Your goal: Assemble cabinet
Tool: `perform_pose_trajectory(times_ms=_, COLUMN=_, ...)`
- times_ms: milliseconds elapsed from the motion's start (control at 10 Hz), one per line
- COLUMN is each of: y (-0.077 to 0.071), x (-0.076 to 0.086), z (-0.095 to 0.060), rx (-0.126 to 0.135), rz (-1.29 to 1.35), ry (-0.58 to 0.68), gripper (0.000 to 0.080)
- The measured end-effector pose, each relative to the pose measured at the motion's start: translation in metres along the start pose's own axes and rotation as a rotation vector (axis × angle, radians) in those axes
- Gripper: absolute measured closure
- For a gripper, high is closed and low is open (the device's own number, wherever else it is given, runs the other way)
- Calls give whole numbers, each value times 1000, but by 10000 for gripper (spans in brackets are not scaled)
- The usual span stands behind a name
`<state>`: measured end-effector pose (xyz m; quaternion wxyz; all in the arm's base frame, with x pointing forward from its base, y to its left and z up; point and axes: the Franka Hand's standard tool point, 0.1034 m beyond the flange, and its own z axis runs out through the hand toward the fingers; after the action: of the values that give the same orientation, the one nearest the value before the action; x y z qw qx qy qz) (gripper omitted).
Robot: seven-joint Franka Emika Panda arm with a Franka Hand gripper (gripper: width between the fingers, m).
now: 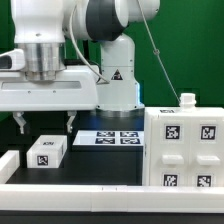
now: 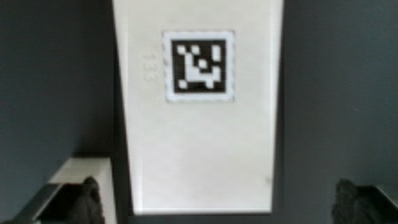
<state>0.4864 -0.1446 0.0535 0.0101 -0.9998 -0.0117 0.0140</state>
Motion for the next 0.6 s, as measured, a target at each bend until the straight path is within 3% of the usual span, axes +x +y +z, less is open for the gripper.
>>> perform_pose_trajectory(times_ms=600, y=-1, x=-13, z=24, rx=-3, rz=-10, ry=-28, gripper=150)
